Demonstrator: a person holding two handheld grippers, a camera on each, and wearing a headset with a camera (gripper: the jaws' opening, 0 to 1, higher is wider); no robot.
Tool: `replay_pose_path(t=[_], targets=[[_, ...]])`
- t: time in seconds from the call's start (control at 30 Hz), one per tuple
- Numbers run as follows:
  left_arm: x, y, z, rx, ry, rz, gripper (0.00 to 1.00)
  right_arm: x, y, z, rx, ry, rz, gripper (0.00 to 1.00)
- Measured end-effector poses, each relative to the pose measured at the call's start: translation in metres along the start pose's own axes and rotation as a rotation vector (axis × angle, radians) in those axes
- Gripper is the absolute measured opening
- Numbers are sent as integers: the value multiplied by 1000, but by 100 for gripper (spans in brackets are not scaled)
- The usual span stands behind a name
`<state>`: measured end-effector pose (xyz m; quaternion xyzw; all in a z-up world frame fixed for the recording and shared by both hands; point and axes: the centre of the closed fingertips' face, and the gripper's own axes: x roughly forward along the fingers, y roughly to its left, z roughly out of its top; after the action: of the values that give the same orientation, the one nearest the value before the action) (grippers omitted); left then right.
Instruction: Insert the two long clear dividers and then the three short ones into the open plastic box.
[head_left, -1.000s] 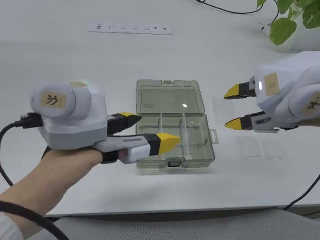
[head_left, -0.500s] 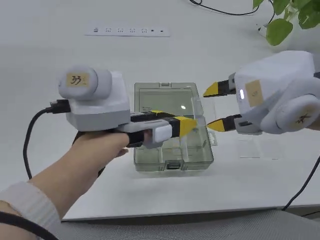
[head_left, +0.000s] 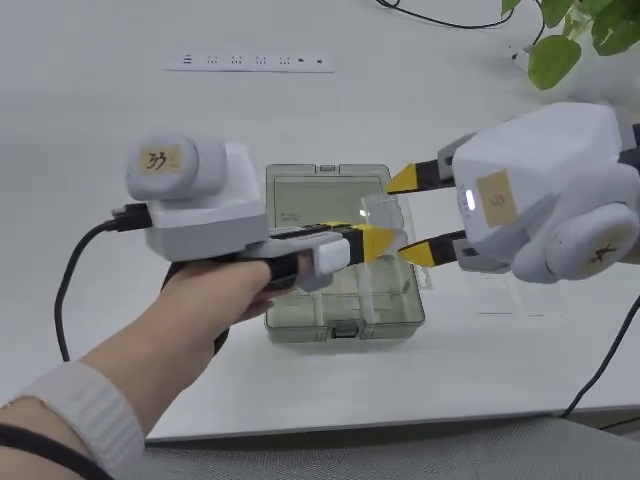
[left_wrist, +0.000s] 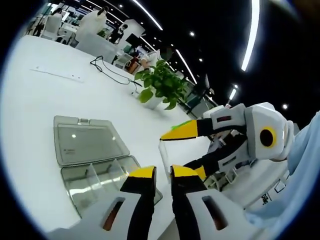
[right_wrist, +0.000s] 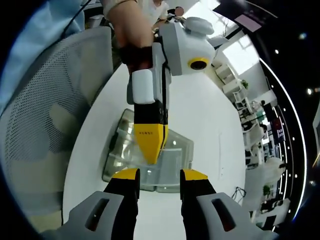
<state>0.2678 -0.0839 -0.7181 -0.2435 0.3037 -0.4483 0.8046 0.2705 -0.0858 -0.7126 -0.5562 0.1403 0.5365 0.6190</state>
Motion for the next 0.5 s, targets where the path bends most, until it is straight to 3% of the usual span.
replay_pose_path(t=[0.27, 0.5], targets=[[0, -5, -1, -19, -7, -25, 0, 0, 2, 3, -29, 5, 2, 33], [-1, -8, 1, -86, -25, -57, 0, -4, 1, 4, -50, -3, -10, 33]])
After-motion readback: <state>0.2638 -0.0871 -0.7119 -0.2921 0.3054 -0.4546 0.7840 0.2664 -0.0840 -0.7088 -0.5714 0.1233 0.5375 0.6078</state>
